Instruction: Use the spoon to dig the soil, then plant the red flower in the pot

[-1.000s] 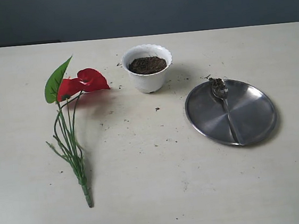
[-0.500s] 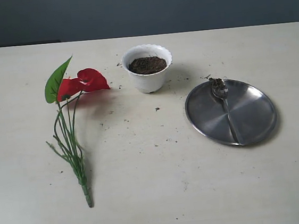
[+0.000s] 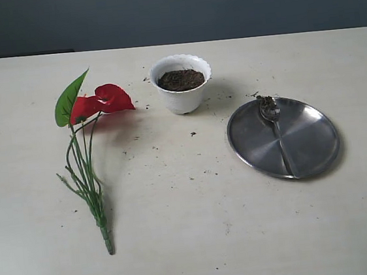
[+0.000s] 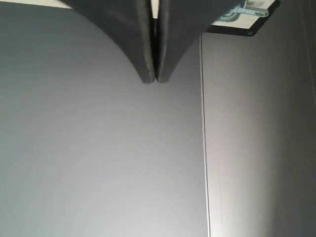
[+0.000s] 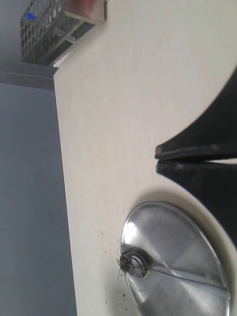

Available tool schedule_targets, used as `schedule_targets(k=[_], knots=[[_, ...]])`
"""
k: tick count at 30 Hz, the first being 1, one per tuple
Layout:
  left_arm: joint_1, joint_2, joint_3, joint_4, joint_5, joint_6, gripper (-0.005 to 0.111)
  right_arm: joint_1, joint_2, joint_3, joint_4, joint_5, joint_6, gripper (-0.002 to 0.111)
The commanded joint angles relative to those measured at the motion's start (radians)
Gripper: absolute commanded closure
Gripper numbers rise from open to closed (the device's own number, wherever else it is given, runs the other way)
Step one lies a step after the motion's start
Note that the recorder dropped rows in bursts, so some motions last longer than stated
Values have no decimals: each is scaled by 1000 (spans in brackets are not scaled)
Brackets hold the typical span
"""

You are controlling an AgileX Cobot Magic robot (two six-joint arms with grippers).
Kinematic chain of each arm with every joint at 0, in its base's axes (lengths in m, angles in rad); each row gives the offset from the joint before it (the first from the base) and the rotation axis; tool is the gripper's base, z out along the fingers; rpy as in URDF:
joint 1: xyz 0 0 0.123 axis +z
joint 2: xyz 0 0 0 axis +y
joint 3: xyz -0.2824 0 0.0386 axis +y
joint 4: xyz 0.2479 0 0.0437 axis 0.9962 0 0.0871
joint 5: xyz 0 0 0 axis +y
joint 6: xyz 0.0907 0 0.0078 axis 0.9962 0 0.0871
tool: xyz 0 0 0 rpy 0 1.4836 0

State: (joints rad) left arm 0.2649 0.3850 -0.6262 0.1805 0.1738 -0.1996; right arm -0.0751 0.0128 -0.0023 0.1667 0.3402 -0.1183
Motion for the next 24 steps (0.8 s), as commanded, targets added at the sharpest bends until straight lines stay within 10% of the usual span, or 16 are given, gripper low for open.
schedule_targets(k=[1,16,24], knots=[[-7,50,-60,-27,51,6,106,-4,-4,2,-1,-5,-2,109],[-135,239,-253,-727,154,771,106,-4,-4,2,-1,-5,-2,109],[-148,322,-294,-898,228,845,106,-4,-4,2,-1,-5,-2,109]])
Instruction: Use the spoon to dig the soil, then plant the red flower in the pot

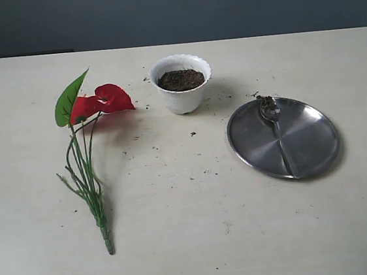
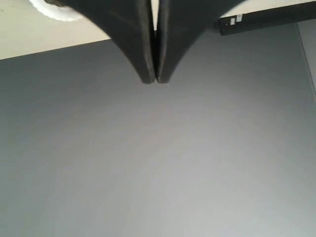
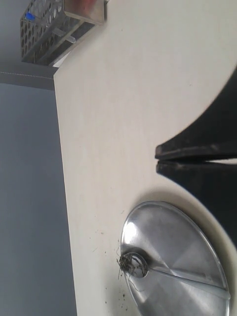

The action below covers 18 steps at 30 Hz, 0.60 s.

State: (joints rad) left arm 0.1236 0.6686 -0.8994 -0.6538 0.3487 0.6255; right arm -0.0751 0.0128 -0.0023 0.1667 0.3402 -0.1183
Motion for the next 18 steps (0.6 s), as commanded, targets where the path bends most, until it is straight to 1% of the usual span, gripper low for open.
schedule_targets(k=[1,3,9,13,18], knots=[[-7,46,-20,-72,66,20,106,-4,-4,2,-1,-5,-2,109],[-7,47,-20,-89,66,20,106,-4,-4,2,-1,-5,-2,109],[-7,35,-20,-107,-10,20,106,-4,-4,2,-1,-5,-2,109],[-7,35,-23,-165,-20,20,106,-4,-4,2,-1,-5,-2,109],[-7,35,-23,-172,-29,20,106,-4,-4,2,-1,-5,-2,109]])
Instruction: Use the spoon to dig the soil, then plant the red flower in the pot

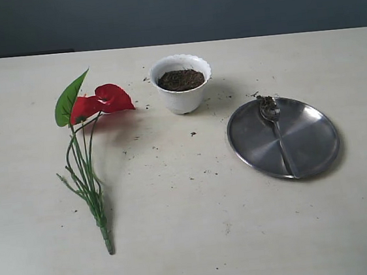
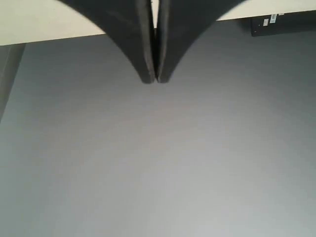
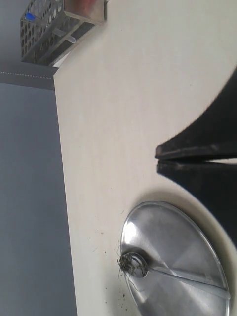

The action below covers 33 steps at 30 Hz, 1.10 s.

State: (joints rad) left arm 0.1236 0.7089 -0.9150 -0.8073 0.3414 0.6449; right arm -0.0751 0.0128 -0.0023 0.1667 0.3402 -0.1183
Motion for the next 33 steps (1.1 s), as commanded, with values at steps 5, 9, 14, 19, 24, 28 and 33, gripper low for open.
schedule_targets(k=[5,9,14,19,24,28,33], knots=[[-7,-5,-7,-146,-9,1,106,-4,-4,2,-1,-5,-2,109],[-7,9,-7,-162,140,1,106,-4,-4,2,-1,-5,-2,109],[-7,59,-7,-148,308,1,106,-4,-4,2,-1,-5,-2,109],[-7,109,-7,-148,433,-16,106,-4,-4,2,-1,-5,-2,109],[-7,154,-7,-69,506,-99,100,-4,-4,2,-1,-5,-2,109],[-7,176,-7,51,532,-231,81,-4,-4,2,-1,-5,-2,109],[-7,178,-7,80,540,-321,56,-4,-4,2,-1,-5,-2,109]])
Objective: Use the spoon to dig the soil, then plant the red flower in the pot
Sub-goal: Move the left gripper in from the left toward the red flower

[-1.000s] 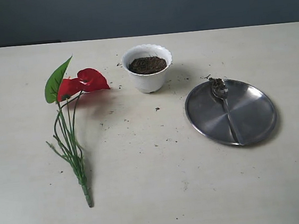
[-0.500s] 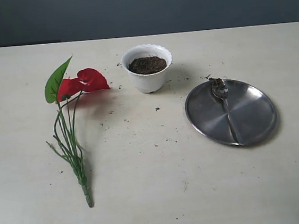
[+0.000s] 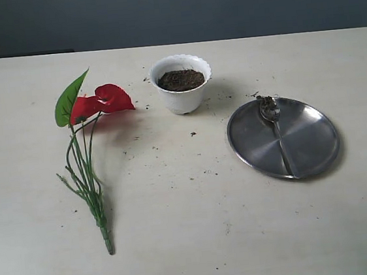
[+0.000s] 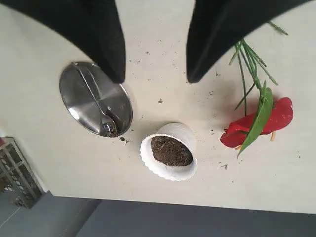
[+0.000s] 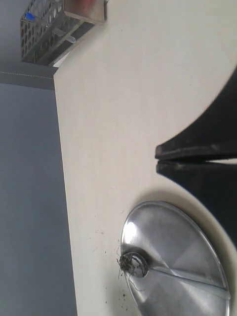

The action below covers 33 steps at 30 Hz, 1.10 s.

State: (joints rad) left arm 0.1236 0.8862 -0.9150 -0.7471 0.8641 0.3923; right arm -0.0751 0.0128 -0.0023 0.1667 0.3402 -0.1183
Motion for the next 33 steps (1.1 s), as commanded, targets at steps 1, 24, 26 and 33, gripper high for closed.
schedule_targets(k=[1,24,26,33], knots=[[-7,1,-7,23,25,-75,52,-4,-4,2,-1,-5,-2,109],[-7,1,21,231,146,-148,32,-4,-4,2,-1,-5,0,109],[-7,1,25,244,143,-148,32,-4,-4,2,-1,-5,0,109],[-7,1,85,223,82,-148,26,-4,-4,2,-1,-5,0,109]])
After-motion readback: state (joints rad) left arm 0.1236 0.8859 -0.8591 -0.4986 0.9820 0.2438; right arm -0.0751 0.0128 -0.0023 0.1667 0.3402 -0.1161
